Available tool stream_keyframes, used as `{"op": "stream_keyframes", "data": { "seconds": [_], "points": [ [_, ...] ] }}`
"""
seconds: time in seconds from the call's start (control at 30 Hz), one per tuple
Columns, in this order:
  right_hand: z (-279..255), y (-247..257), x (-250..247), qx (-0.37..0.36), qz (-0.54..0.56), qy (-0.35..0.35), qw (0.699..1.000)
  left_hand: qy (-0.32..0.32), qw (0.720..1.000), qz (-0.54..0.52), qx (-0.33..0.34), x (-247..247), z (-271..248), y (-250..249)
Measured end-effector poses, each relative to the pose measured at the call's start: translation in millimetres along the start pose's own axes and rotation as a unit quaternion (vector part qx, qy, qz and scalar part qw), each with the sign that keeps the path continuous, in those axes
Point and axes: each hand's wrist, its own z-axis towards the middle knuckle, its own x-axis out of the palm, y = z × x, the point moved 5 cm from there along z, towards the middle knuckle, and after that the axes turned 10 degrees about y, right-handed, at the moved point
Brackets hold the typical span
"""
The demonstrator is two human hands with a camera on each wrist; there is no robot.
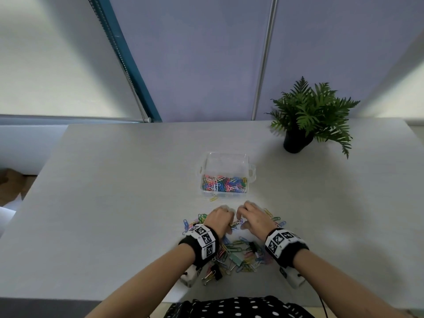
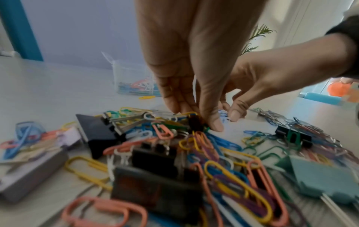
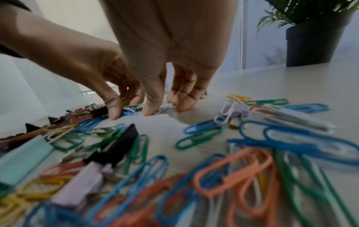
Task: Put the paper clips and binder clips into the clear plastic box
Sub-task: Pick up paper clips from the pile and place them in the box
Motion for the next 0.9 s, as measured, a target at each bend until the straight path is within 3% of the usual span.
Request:
{"op": "stream_keyframes", "data": {
  "seconds": [0.23,0.57,0.7,0.9],
  "points": [
    [3.1,-2.9,-7.3,0.02,0.011,0.025,0.999,-0.014,0.99,-0.14,-0.005,-9.3,2.2,8.0],
    [-5.4,-17.5,-25.3,0.04,0.213,-0.018,0.976,-0.041,0.964,-0.259,0.045,-35.4,2.9,26.6],
    [5.0,-5.2,-34.4,0.015,0.129,-0.024,0.991,-0.072,0.96,-0.267,0.051,-54.1,3.4,34.0],
    [16.6,21.6,-12.0,0.009,-0.038,0.065,0.997,-0.141,0.958,-0.248,0.02,-102.6,9.3,42.8]
  ]
}}
